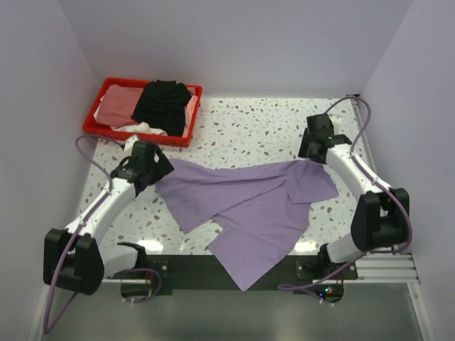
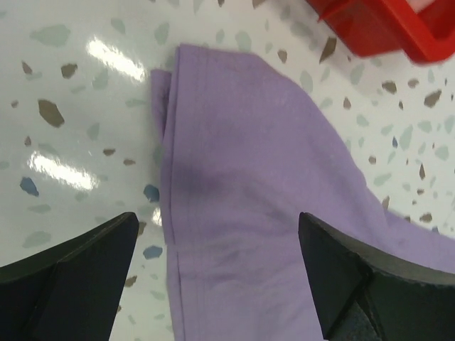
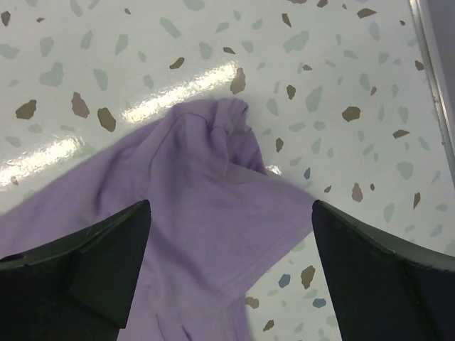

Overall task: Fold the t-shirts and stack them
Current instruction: Flatten the tshirt out

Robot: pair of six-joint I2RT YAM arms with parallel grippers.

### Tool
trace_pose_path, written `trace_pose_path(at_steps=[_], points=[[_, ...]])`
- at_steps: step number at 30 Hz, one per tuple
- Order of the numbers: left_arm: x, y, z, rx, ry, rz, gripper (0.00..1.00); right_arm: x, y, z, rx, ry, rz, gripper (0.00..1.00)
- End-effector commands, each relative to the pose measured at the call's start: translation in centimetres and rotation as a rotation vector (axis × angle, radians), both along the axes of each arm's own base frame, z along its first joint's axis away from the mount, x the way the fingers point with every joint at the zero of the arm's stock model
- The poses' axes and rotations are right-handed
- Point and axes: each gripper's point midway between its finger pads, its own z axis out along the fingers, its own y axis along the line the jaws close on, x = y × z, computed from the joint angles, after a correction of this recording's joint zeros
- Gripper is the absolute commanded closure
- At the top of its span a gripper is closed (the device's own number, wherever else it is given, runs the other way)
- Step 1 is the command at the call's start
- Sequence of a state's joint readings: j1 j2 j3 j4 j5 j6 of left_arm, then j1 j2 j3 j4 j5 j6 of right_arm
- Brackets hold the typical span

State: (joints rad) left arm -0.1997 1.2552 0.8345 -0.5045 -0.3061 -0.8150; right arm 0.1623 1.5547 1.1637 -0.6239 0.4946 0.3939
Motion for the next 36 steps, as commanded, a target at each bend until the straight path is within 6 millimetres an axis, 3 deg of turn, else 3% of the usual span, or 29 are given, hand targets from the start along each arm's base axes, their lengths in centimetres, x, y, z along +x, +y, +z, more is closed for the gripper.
trace_pose_path(at_steps=[1, 4, 6, 9, 15, 24, 31, 36], points=[[-3.7, -4.3, -0.3, -0.148, -0.025, -0.175, 0.0, -1.3, -1.3, 3.0, 0.005, -0.142, -0.103, 0.01], [-8.0, -9.0, -2.1, -0.202, 0.008, -0.318, 0.0, -2.7, -1.1, 3.2, 0.04, -0.187, -0.121, 0.01], [-11.2, -10.1, -4.4, -0.186, 0.093, -0.36, 0.0, -3.4, -0.8, 3.1, 0.071, -0.199, -0.115, 0.01], [-14.0, -8.6, -6.4, -0.141, 0.198, -0.27, 0.0, -3.9, -0.2, 3.0, 0.108, -0.213, -0.093, 0.01], [-15.7, -9.7, -6.8, -0.173, 0.238, -0.355, 0.02, -4.5, -0.4, 4.0, 0.109, -0.25, -0.086, 0.01], [-17.4, -10.7, -9.8, -0.128, 0.415, -0.472, 0.32, -6.4, -1.9, 3.8, 0.056, -0.254, -0.151, 0.01], [-17.0, -11.3, -9.8, -0.103, 0.428, -0.499, 0.52, -6.7, -1.9, 4.4, 0.063, -0.286, -0.142, 0.01], [-17.9, -11.8, -10.4, -0.061, 0.466, -0.562, 0.57, -6.8, -2.0, 4.2, 0.061, -0.285, -0.148, 0.01]])
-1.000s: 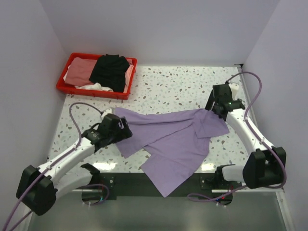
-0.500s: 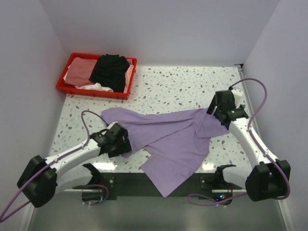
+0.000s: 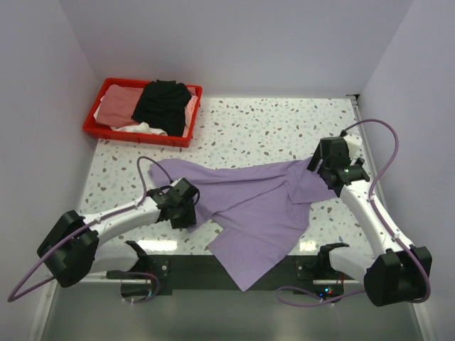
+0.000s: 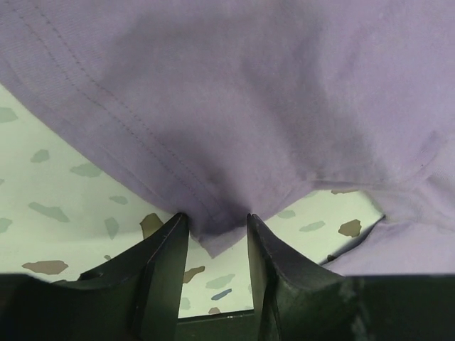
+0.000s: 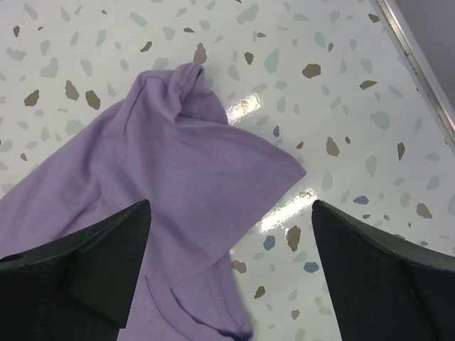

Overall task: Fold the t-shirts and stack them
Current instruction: Flatten the tshirt out

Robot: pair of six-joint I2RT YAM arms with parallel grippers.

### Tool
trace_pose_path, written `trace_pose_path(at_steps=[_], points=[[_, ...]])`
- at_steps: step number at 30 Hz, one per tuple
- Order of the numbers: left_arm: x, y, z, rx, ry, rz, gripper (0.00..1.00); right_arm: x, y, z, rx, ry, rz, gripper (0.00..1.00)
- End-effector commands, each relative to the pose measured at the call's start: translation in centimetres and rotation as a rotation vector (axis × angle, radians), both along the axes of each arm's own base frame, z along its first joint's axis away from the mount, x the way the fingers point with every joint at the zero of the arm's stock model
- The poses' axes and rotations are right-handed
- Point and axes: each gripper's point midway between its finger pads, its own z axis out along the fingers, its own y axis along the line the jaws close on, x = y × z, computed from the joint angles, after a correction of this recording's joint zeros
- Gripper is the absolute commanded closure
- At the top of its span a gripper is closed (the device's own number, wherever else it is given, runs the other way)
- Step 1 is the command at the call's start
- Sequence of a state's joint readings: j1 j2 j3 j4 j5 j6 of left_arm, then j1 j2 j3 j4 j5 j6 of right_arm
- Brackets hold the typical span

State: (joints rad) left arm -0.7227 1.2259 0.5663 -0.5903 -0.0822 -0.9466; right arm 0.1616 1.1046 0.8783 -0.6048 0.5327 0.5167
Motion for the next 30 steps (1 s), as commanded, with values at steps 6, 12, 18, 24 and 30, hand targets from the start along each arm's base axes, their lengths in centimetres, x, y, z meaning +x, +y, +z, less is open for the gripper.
trace_pose_path(at_steps=[6, 12, 18, 24, 30], points=[[-2.4, 0.8, -2.5, 0.176, 0.114, -0.086, 0.65, 0.1, -0.8, 0.8, -0.014, -0.052, -0.05, 0.01], [2.3, -0.9, 0.4, 0.133, -0.098, -0.016, 1.0, 0.2, 0.0, 0.2, 0.013, -0.022, -0.011, 0.01], [9.6, 6.4, 6.6, 0.153, -0.368, 0.322, 1.0, -2.2, 3.5, -3.8, 0.174, 0.137, 0.116, 0.01], [11.8, 11.5, 9.5, 0.16, -0.558, 0.495, 1.0, -6.8, 3.9, -7.0, 0.236, 0.293, 0.069, 0.01], [12.0, 13.4, 7.4, 0.197, -0.516, 0.567, 1.0, -9.5, 4.1, -9.2, 0.284, 0.377, 0.01, 0.05]])
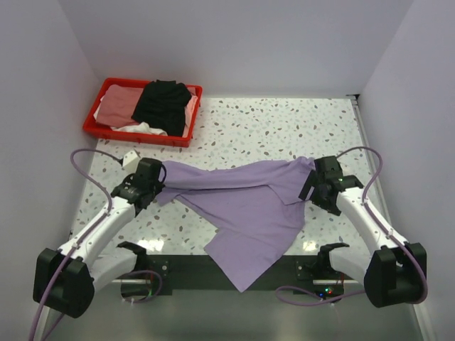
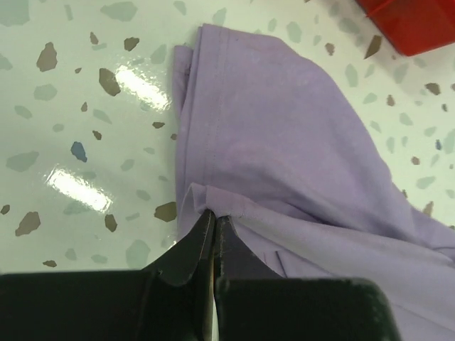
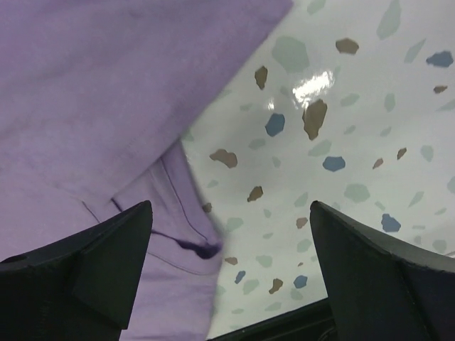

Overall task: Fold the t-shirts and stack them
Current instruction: Flatten the tshirt out

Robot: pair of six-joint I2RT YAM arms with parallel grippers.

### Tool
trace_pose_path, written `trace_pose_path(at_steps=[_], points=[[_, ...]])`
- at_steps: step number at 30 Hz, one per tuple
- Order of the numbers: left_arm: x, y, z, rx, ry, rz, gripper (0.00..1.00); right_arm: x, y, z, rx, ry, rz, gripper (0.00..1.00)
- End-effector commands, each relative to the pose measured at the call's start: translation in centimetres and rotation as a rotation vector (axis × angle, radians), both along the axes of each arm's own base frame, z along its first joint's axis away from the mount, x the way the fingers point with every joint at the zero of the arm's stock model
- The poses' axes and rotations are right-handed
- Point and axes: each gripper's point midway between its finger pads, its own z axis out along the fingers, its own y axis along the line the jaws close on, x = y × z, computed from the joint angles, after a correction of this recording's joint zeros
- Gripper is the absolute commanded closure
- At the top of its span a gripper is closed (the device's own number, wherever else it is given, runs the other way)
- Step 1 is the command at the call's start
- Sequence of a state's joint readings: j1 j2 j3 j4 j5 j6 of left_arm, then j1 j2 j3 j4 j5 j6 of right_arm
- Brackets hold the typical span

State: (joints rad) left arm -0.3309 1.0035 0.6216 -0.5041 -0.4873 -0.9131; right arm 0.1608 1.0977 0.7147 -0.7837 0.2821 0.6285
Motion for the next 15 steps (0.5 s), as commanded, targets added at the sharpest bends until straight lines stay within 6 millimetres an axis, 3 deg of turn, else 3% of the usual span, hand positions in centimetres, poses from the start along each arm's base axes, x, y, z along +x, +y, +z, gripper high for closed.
trace_pose_path(at_steps=[1, 5, 14, 15], points=[[0.6, 1.3, -1.1, 0.054, -0.002, 0.035, 1.0, -2.1, 0.6, -1.2, 0.056, 0.067, -0.042, 0.06], [0.5, 3.0, -1.9, 0.075, 0.031, 0.094, 1.0, -0.8, -0.1, -1.3, 0.004, 0.044, -0.032, 0.1], [0.8, 2.7, -2.0, 0.046, 0.007, 0.063, 1.0, 5.6, -1.9, -0.4, -0.158, 0.019, -0.003, 0.12], [0.8, 2.7, -2.0, 0.046, 0.006, 0.063, 1.0, 6.2, -2.1, -1.0, -0.177, 0.029, 0.0, 0.12]])
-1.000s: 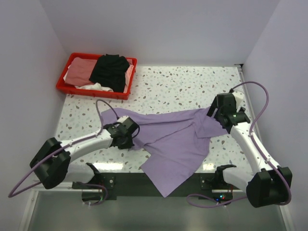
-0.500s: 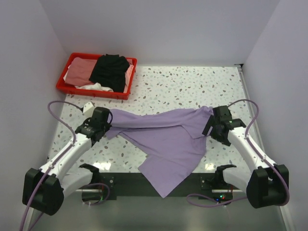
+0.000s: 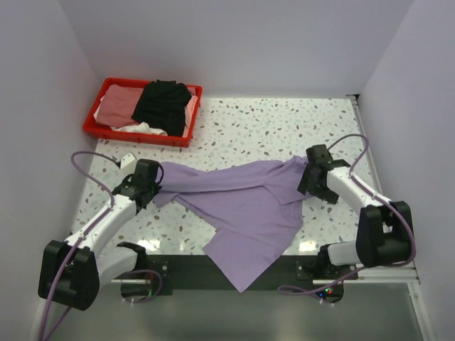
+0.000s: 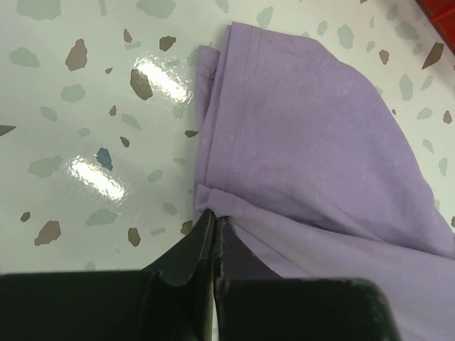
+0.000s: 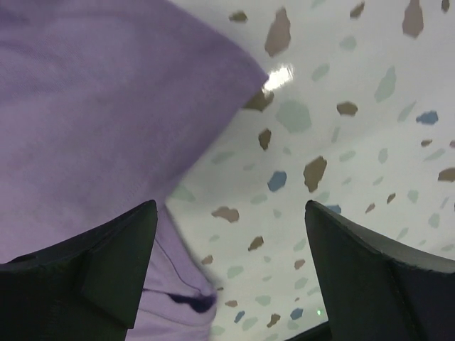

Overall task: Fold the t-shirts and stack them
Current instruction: Flatten the tshirt out

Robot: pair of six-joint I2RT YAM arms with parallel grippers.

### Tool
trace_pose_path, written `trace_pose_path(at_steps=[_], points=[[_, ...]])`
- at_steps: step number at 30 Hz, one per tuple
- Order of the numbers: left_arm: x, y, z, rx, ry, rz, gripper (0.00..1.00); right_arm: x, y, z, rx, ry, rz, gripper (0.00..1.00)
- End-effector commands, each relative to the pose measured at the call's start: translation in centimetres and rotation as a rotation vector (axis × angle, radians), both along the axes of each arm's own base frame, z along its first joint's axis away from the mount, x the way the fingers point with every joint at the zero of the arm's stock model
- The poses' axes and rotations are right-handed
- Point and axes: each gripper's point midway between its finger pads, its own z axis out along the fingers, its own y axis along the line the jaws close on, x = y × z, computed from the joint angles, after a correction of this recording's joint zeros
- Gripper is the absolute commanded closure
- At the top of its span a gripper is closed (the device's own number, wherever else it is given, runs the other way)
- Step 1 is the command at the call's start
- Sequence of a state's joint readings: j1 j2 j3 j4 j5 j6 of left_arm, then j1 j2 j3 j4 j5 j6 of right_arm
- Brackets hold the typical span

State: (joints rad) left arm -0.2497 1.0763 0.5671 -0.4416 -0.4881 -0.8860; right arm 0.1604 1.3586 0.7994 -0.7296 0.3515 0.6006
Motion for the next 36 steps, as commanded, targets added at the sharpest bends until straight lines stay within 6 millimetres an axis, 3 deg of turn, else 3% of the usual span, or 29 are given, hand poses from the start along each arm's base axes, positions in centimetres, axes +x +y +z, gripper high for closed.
trace_pose_path(at_steps=[1, 7, 16, 24, 26, 27, 30, 32, 36], points=[[1.0, 0.4, 1.0, 0.014, -0.06, 0.001, 1.0, 4.1, -2.0, 1.4, -0.122, -0.09, -0.005, 0.13], [0.9, 0.3, 0.9, 0.008, -0.059, -0.001, 1.0, 6.6, -2.0, 1.0, -0.108, -0.138, 0.014, 0.19], [0.8, 0.8, 0.6, 0.034, -0.033, 0.023, 1.0, 7.0, -1.8, -1.4, 0.026, -0.113, 0.009, 0.41], [0.7, 0.9, 0.5, 0.038, -0.025, 0.032, 1.0, 7.2, -1.5, -3.9, 0.062, -0.045, 0.001, 0.44], [0.8, 0.9, 0.7, 0.034, -0.03, 0.038, 1.0, 7.0, -1.4, -4.4, 0.071, -0.027, -0.003, 0.53], [0.8, 0.9, 0.7, 0.033, -0.025, 0.041, 1.0, 6.9, -1.3, -4.8, 0.075, -0.015, -0.003, 0.68], [0.8, 0.7, 0.8, 0.016, -0.023, 0.046, 1.0, 7.1, -0.6, -4.3, 0.112, -0.03, 0.014, 0.92], [0.9, 0.7, 1.0, 0.015, -0.027, 0.046, 1.0, 7.2, -0.7, -3.6, 0.11, -0.053, 0.01, 1.0], [1.2, 0.7, 2.2, 0.012, -0.036, 0.062, 1.0, 7.4, -1.2, -0.2, 0.082, -0.131, 0.012, 1.0]])
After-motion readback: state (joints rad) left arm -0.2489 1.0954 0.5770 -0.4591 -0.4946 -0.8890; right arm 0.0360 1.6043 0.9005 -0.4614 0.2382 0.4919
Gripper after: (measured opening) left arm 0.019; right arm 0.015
